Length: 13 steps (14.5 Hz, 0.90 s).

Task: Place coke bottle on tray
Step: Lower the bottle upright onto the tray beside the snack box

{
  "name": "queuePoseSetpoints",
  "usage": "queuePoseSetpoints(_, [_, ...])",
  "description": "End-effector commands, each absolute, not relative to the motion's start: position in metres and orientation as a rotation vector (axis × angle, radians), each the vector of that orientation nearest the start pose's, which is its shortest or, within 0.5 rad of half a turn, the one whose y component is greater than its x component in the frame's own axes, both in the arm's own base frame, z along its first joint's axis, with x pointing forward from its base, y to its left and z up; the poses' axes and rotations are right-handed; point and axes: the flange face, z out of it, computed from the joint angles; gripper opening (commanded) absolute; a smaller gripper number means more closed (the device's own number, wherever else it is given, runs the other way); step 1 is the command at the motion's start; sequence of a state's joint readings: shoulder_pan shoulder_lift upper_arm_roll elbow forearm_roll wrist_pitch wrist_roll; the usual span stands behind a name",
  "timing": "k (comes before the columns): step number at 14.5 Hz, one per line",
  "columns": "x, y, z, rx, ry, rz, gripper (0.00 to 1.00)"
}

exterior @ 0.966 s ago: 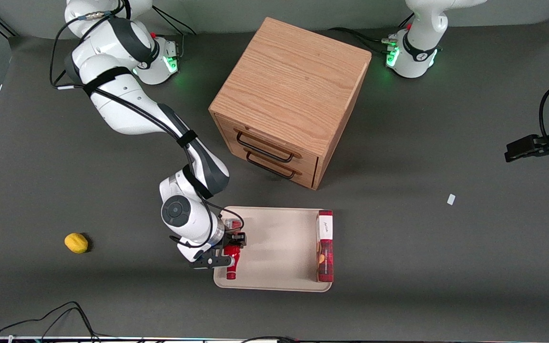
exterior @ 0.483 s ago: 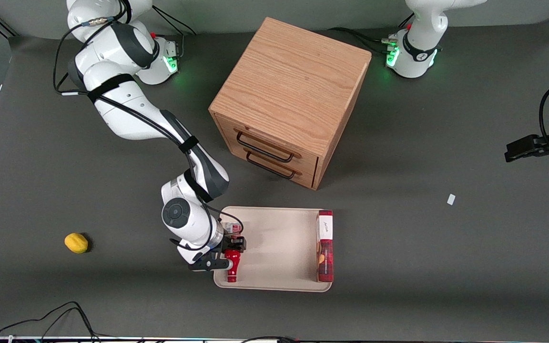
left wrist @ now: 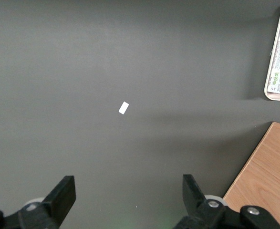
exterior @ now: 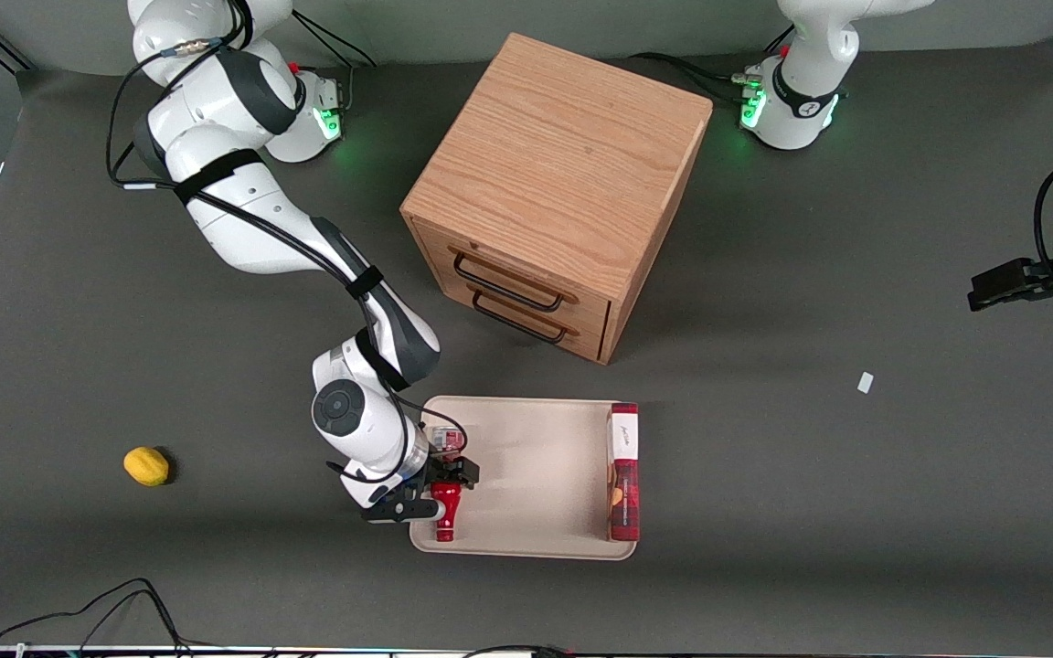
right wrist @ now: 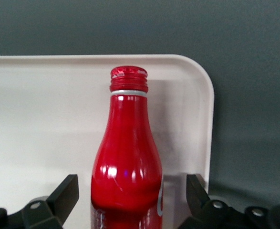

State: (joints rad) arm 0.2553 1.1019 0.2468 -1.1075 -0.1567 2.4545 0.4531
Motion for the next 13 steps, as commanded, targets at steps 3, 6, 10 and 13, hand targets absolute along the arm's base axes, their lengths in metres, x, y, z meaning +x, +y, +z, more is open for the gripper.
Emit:
queuePoseSetpoints(3, [0.729, 0.326, 0.213, -2.931, -0.014, -0.387, 1.0])
queuePoseSetpoints(6, [0.733, 0.321, 0.26, -2.94, -0.027, -0.401, 1.0])
queuePoseSetpoints(10, [0.731, 0.281, 0.331, -3.009, -0.006, -0.255, 1.0])
queuePoseSetpoints(13, [0.707, 0.222, 0.378, -2.971, -0.044, -0.043, 1.0])
